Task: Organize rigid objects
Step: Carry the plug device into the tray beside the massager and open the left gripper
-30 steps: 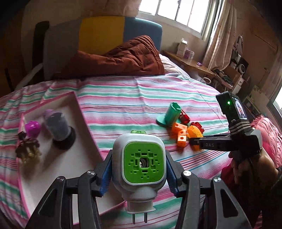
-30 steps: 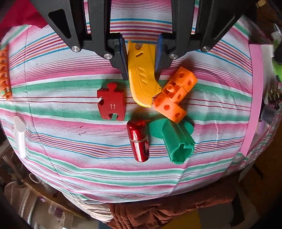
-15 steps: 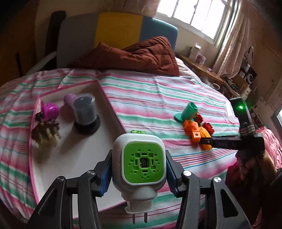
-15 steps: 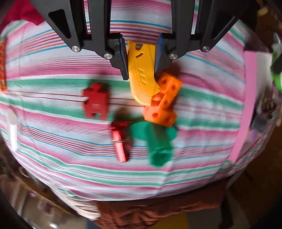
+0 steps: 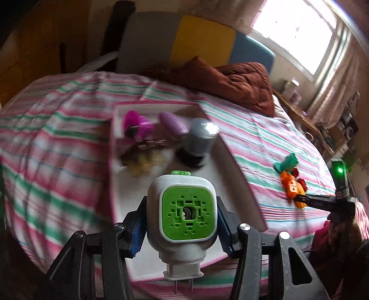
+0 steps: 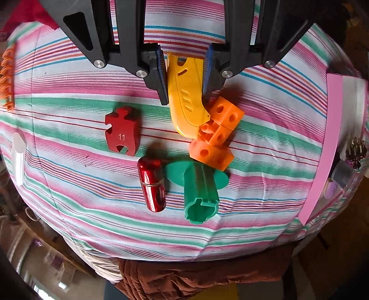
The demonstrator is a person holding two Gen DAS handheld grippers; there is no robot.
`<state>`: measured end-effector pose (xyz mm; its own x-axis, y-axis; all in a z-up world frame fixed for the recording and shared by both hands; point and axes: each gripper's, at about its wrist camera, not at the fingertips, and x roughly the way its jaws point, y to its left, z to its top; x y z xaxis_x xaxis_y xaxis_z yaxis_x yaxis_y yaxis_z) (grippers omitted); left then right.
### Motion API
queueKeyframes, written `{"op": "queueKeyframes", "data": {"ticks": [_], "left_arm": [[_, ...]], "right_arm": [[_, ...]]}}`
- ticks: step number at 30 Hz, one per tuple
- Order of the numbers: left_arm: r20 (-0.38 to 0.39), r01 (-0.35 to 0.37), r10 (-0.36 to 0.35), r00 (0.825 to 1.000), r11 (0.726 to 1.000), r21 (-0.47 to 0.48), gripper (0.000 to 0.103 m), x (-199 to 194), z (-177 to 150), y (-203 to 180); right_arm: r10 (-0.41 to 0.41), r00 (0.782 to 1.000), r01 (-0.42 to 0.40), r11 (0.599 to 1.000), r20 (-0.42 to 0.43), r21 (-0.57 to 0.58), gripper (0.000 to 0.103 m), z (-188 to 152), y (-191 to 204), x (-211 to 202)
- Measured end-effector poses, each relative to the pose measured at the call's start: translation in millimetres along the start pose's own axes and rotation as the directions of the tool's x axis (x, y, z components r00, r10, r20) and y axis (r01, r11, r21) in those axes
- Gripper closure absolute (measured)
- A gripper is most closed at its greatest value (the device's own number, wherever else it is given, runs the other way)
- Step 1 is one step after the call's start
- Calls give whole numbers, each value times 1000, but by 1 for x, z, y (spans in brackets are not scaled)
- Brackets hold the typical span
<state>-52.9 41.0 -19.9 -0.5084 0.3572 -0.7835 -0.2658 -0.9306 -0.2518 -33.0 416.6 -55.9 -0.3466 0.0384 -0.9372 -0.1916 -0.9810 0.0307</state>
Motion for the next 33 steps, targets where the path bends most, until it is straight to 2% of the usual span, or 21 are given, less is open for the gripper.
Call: {"op": "queueKeyframes", "data": {"ticks": [6, 9, 15, 18, 21, 33], "left_arm": [[-36, -21, 19, 999, 997, -69, 50, 5, -1, 30], [-57, -13, 10, 998, 999, -50, 50, 11, 2, 28], [-96, -50, 50, 994, 999, 3, 50, 30, 12, 20], [-139, -65, 64, 988, 998, -4, 50, 45, 17, 23], [-114, -100, 104, 988, 994, 40, 50, 50, 24, 19], [-59, -158, 161, 985, 985, 64, 49, 55, 28, 19]], "right_arm": [[0, 1000, 0, 1000, 0, 1, 76, 1, -3, 3], [-4, 1000, 4, 1000, 1, -2, 76, 4, 2, 7], [-9, 1000, 9, 1000, 2, -3, 76, 6, 6, 9], [-12, 1000, 12, 1000, 3, -1, 76, 6, 7, 9], [-11, 1000, 11, 1000, 3, 6, 76, 4, 0, 6], [-22, 1000, 22, 1000, 5, 7, 76, 4, -6, 6]]}}
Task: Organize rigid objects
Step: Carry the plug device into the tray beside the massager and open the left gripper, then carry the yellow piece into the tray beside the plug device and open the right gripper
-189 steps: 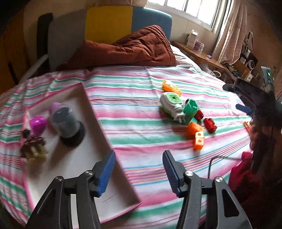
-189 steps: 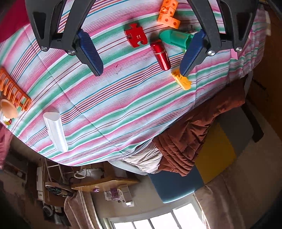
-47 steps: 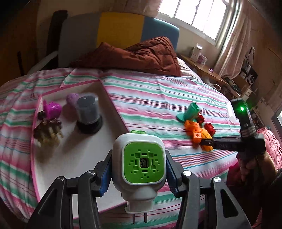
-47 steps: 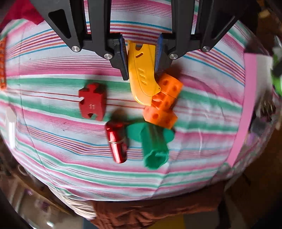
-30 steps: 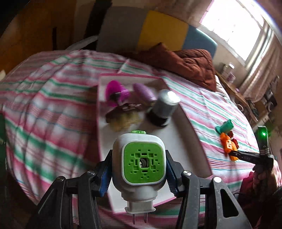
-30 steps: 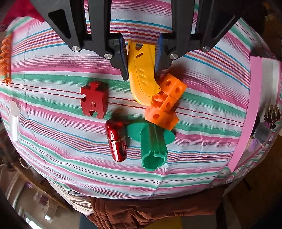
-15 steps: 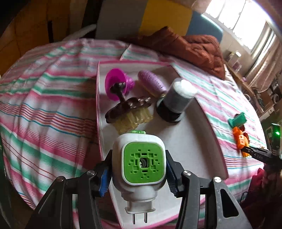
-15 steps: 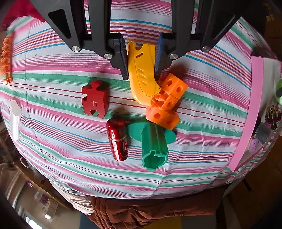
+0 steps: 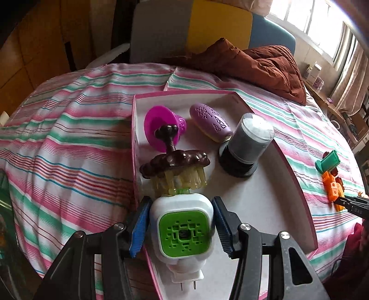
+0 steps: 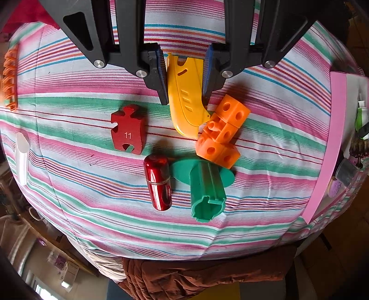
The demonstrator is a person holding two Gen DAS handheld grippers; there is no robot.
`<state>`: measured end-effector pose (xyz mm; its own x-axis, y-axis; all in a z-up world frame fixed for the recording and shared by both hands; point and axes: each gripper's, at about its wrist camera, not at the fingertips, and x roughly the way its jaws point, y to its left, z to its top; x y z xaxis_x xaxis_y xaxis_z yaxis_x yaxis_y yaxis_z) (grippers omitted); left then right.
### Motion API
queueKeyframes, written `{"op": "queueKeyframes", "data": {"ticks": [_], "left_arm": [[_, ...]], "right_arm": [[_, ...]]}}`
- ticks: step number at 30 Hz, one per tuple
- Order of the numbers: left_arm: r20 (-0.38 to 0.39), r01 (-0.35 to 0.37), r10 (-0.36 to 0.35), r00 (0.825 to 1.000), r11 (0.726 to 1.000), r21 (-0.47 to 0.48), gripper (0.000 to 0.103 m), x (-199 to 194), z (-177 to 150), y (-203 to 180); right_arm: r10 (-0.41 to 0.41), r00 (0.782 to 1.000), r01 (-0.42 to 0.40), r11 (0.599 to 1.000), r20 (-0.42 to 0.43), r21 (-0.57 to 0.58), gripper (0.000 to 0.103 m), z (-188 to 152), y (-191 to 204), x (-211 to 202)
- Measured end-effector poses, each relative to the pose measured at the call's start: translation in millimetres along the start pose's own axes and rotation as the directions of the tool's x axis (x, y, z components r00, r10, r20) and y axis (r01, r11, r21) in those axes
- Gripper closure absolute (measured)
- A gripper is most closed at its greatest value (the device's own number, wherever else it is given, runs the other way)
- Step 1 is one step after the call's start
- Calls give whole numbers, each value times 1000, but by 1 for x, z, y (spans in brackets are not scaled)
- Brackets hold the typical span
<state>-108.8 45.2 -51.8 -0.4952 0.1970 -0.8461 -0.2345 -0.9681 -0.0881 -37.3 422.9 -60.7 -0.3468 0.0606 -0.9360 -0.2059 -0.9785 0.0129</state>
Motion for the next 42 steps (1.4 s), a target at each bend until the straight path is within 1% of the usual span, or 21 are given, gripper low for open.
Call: {"op": "queueKeyframes", "data": {"ticks": [5, 10, 14, 20, 22, 24, 32, 34, 36, 38, 42], "left_arm": [[46, -27, 27, 999, 1000, 11, 49, -13, -2, -2], [84, -38, 38, 996, 999, -3, 49, -29, -7, -2], [97, -35, 36, 995, 999, -14, 49, -39, -15, -2], [146, -71, 72, 987, 997, -13, 49, -56, -22, -3], [139, -60, 62, 988, 998, -16, 49, -57, -23, -2], [133, -43, 48, 990, 998, -38, 49, -58, -24, 2], [131, -52, 56, 990, 998, -32, 49, -62, -31, 1], [126, -52, 56, 991, 998, -31, 49, -62, -33, 1], [128, -56, 59, 990, 998, -26, 49, -62, -35, 0], [128, -60, 62, 990, 998, -18, 49, -63, -36, 0], [125, -45, 48, 991, 999, -24, 49, -64, -39, 2]], "right_arm": [[-6, 1000, 6, 1000, 1, -5, 76, -1, 2, 1], [-18, 1000, 18, 1000, 6, -19, 76, -1, 2, 1], [-33, 999, 34, 999, 13, -41, 76, -2, 4, 0], [-31, 999, 31, 999, 14, -42, 76, -2, 3, 0], [-13, 1000, 14, 999, 16, -43, 76, -2, 4, -1], [1, 1000, 0, 998, 23, -55, 76, -3, 5, -2], [32, 999, -28, 997, 44, -72, 76, -8, 9, -13], [37, 997, -32, 997, 65, -68, 76, -9, 8, -17], [60, 994, -56, 997, 93, -49, 76, -10, 5, -25], [77, 992, -73, 997, 104, -41, 76, -10, 2, -28], [80, 988, -73, 996, 132, -59, 76, -12, 7, -36]]}}
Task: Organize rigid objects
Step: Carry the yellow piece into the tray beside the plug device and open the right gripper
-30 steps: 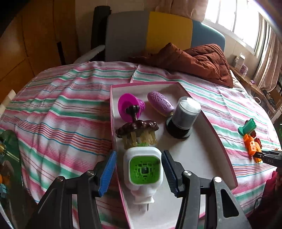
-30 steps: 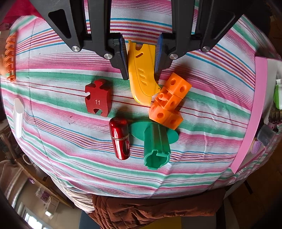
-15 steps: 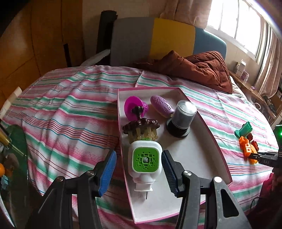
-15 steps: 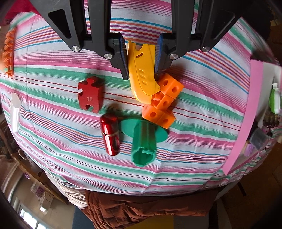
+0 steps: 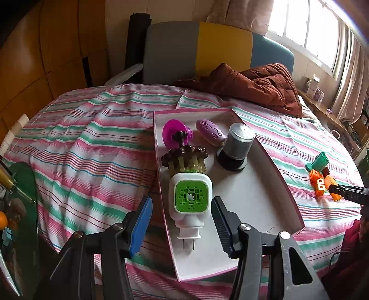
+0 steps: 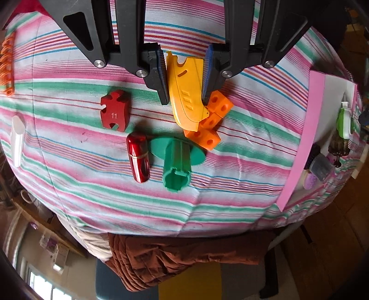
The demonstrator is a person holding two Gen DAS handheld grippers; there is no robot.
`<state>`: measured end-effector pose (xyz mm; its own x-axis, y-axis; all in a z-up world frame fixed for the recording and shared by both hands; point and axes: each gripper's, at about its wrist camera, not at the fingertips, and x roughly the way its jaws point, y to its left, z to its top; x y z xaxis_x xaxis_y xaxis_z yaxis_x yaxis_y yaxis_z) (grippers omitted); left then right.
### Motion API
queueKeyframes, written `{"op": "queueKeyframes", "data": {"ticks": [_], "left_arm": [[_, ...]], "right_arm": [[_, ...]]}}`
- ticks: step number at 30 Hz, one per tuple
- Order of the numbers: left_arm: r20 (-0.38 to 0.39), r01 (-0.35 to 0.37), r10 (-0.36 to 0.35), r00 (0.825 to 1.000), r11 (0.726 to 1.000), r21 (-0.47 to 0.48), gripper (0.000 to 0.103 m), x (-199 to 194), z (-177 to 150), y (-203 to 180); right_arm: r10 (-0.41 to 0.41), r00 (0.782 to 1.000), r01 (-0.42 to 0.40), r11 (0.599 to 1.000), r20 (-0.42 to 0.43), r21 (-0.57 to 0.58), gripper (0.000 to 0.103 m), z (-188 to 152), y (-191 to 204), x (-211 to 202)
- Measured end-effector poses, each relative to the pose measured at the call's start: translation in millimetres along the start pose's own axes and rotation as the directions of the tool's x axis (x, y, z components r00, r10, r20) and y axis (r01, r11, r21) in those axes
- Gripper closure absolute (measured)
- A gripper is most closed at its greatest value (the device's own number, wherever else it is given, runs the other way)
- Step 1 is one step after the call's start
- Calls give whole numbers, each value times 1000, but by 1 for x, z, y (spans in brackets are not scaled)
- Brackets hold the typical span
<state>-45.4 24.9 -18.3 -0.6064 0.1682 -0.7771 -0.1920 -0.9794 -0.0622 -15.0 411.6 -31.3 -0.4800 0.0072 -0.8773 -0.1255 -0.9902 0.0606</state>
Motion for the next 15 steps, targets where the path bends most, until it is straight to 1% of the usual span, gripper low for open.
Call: {"op": "queueKeyframes", "data": {"ticks": [7, 12, 15], "left_arm": [[-4, 17, -17, 1000, 1000, -10, 49, 0, -4, 4], [-5, 23, -23, 1000, 1000, -16, 49, 0, -5, 7], [-5, 20, -20, 1000, 1000, -22, 49, 0, -5, 9]], "right_arm": [[-17, 1000, 16, 1000, 16, 18, 76, 2, -1, -4], [-2, 999, -2, 998, 49, 69, 76, 0, -2, -16], [32, 997, -35, 998, 67, 55, 76, -1, 11, -25]]}}
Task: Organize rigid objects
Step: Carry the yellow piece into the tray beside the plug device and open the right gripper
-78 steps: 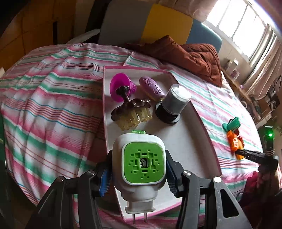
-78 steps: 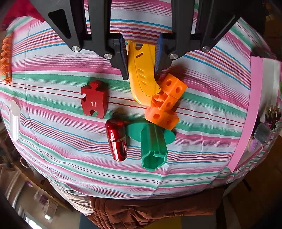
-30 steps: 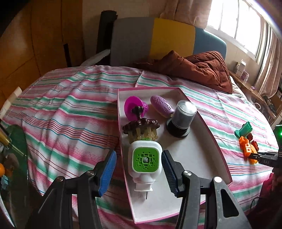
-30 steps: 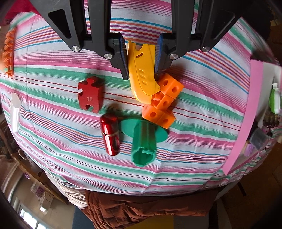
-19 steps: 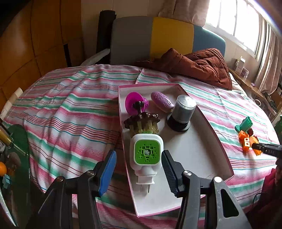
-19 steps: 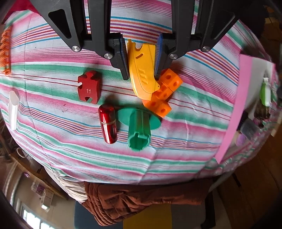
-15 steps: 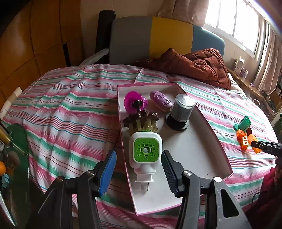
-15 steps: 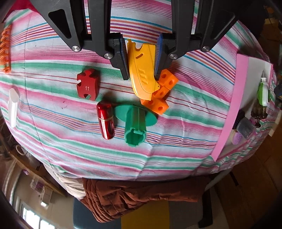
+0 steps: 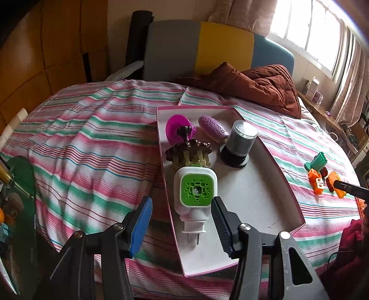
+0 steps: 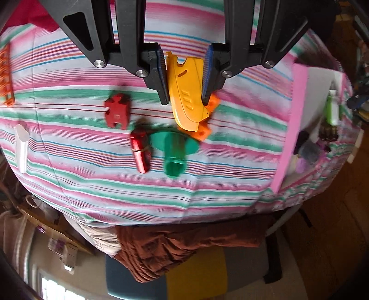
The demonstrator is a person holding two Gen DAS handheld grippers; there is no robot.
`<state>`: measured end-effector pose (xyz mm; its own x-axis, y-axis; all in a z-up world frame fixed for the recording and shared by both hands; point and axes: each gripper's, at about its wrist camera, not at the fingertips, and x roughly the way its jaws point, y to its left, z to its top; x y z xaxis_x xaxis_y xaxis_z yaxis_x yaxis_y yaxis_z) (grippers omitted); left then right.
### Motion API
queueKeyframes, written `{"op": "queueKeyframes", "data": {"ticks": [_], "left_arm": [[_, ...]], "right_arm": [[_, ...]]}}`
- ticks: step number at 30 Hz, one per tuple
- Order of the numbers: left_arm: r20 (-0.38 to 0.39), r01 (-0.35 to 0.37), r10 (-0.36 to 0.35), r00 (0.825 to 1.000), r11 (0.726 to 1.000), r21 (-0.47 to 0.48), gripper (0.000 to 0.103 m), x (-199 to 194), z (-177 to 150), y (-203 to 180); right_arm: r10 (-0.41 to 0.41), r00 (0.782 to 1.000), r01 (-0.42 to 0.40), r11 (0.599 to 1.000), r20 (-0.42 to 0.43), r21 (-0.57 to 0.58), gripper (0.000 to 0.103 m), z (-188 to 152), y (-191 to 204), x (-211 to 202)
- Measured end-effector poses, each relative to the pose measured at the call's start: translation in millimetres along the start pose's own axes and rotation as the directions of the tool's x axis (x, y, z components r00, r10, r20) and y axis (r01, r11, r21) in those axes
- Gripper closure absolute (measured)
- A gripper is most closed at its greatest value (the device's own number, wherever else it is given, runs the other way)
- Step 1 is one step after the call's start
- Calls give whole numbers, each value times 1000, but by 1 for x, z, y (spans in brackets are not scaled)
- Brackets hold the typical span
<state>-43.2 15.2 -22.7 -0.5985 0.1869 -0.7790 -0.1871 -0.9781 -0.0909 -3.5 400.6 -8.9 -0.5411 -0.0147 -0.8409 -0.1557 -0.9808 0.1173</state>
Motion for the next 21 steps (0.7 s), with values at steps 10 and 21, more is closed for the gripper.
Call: {"op": "queueKeyframes", "data": {"ticks": [10, 21], "left_arm": [[9, -2, 2, 1000, 1000, 1, 49, -3, -1, 3], [-1, -11, 10, 1000, 999, -51, 49, -2, -3, 22]], "right_arm": [[165, 984, -157, 979, 61, -127, 76, 17, 89, -20], [264, 958, -283, 927, -108, -245, 76, 24, 204, 26]]}}
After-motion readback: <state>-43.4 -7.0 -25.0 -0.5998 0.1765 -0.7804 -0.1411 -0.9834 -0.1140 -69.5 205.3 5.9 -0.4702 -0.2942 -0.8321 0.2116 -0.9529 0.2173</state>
